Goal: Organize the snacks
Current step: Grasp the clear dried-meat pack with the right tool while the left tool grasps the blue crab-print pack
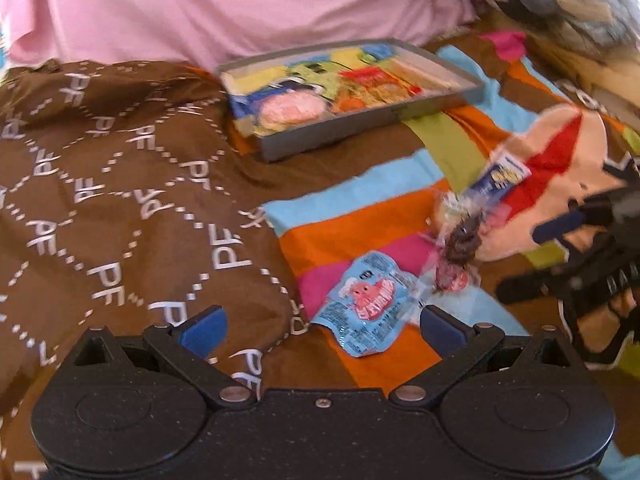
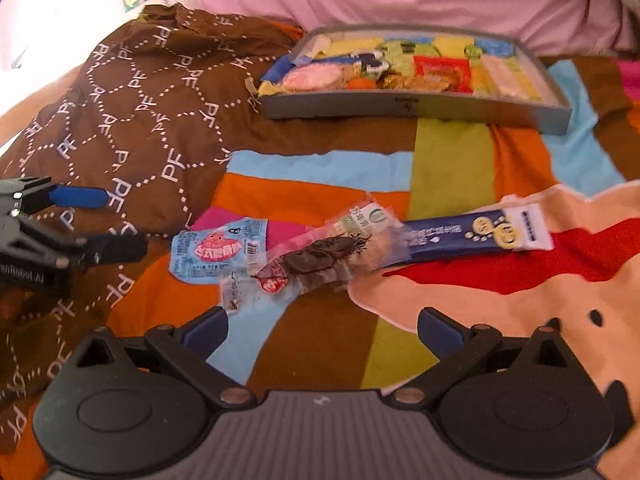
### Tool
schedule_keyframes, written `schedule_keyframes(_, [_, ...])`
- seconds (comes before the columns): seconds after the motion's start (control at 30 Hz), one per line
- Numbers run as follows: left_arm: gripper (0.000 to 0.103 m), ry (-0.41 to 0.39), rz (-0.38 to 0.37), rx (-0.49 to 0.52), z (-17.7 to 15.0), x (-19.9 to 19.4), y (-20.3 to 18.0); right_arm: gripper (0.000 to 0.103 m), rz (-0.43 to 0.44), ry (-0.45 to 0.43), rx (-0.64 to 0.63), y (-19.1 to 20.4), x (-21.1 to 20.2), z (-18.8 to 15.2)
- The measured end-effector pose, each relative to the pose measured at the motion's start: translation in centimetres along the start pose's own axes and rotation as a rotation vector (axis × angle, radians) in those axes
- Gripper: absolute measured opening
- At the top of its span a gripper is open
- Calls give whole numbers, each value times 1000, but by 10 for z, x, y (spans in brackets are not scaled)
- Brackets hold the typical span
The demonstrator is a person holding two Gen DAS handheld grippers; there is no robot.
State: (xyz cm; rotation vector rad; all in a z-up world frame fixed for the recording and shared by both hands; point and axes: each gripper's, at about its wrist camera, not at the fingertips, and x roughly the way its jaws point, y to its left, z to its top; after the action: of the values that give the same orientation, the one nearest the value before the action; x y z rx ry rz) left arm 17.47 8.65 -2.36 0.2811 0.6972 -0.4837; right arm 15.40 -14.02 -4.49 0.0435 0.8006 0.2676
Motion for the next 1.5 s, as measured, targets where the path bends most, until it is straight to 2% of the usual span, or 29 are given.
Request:
schedule_keyframes(0.4, [102, 39, -103, 211, 5, 45, -25, 101, 89, 56, 199, -13, 44, 22])
schedule_keyframes(0.47, [102, 60, -114, 212, 8, 54, -25, 94, 96, 62, 238, -14, 50, 25])
schedule_keyframes(0.7, [99, 110, -197, 192, 15, 71, -20, 81, 90, 49, 346, -15, 59, 22])
schedule_keyframes(0.8, [99, 114, -221, 200, 16, 72, -21, 72, 86, 43, 356, -15, 58, 20])
schedule_keyframes(0.9, [97, 116, -238, 211, 15, 71, -24, 58, 69, 47, 371, -18, 56, 20])
schedule_keyframes(1.07, [94, 128, -237, 196, 14, 69, -29, 41, 102, 64, 407, -29, 52, 19])
schedule_keyframes(1.2, [85, 145, -229, 178, 13, 67, -29, 35, 93, 55, 389, -32, 44, 16])
schedule_keyframes(1.37, [84, 159, -222, 146, 17, 70, -29, 30, 76, 36, 378, -44, 30, 12])
schedule_keyframes(1.5, [87, 179, -204, 164, 24, 81, -31, 28, 45, 27, 371, -57, 19, 10])
